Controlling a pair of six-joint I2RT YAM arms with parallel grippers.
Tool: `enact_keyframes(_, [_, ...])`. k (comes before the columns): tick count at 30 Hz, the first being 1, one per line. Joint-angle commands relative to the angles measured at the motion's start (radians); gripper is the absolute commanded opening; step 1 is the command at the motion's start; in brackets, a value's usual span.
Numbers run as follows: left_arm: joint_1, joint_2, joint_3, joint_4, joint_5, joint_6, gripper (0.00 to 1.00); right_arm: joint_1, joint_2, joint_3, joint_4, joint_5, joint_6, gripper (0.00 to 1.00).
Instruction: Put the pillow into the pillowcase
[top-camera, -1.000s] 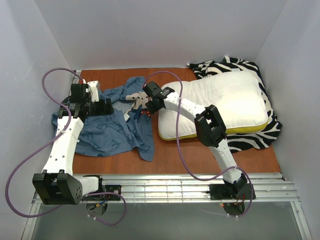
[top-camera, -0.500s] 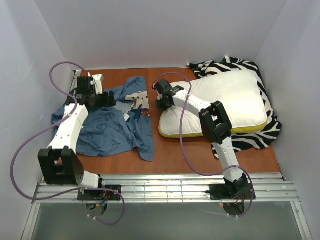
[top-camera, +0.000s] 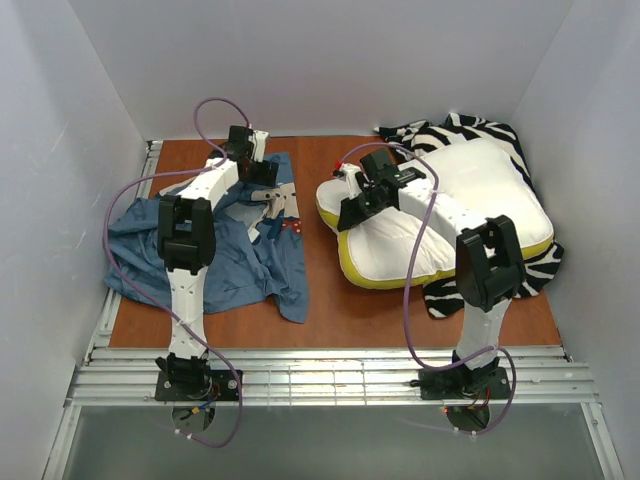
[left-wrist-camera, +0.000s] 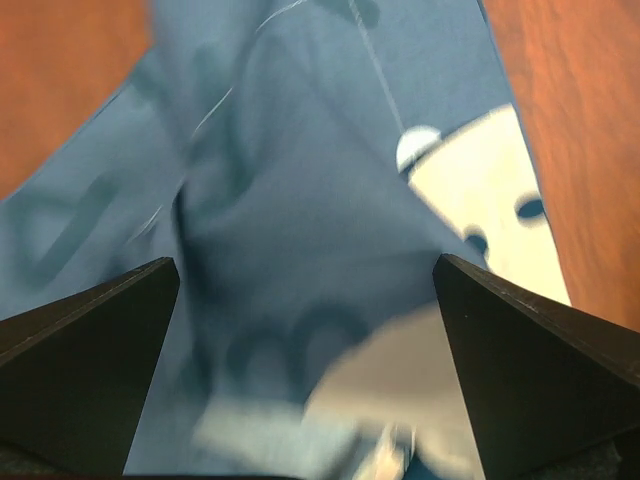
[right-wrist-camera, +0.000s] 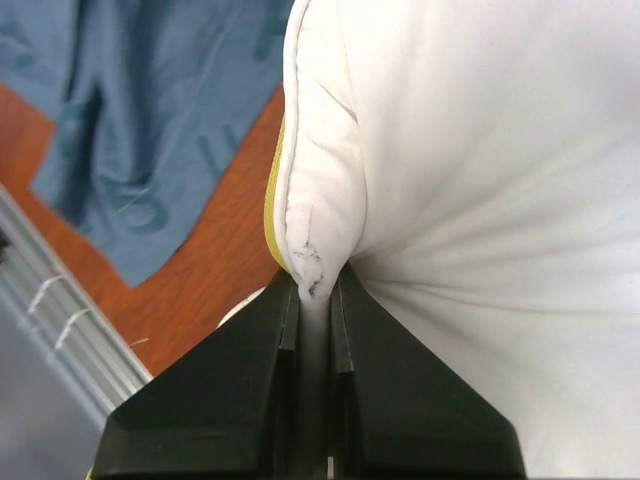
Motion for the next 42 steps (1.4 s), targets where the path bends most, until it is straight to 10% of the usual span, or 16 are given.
enact_keyframes(1, [-0.014,0.053,0.119,-0.005,-0.078,0.019,0.97,-0.046,-0.101,-0.034,-0.007,-0.173,-0.013,0.01])
enact_keyframes(16, [-0.192,0.323,0.415,0.115,0.209,0.039,0.24,-0.226,-0.265,-0.15,-0.022,-0.298,-0.004,0.01])
enact_keyframes(19, [-0.207,0.307,0.429,0.271,0.242,-0.032,0.32,-0.229,-0.259,-0.141,-0.022,-0.309,0.012,0.01])
enact_keyframes(20, [-0.207,0.295,0.438,0.303,0.247,-0.058,0.63,-0.229,-0.256,-0.137,-0.02,-0.311,0.018,0.01])
enact_keyframes(23, [-0.207,0.225,0.463,0.301,0.243,-0.092,0.98,-0.229,-0.257,-0.126,-0.016,-0.315,0.032,0.01])
enact_keyframes(27, [-0.202,0.012,0.393,0.099,0.152,-0.092,0.98,-0.229,-0.251,-0.131,0.03,-0.37,0.085,0.01])
enact_keyframes(34, [-0.187,-0.41,-0.292,-0.091,0.123,-0.049,0.98,-0.229,-0.216,-0.134,0.061,-0.394,0.107,0.01])
enact_keyframes(42, [-0.268,-0.401,-0.459,-0.057,0.056,-0.078,0.94,-0.264,-0.24,-0.132,0.066,-0.398,0.116,0.01])
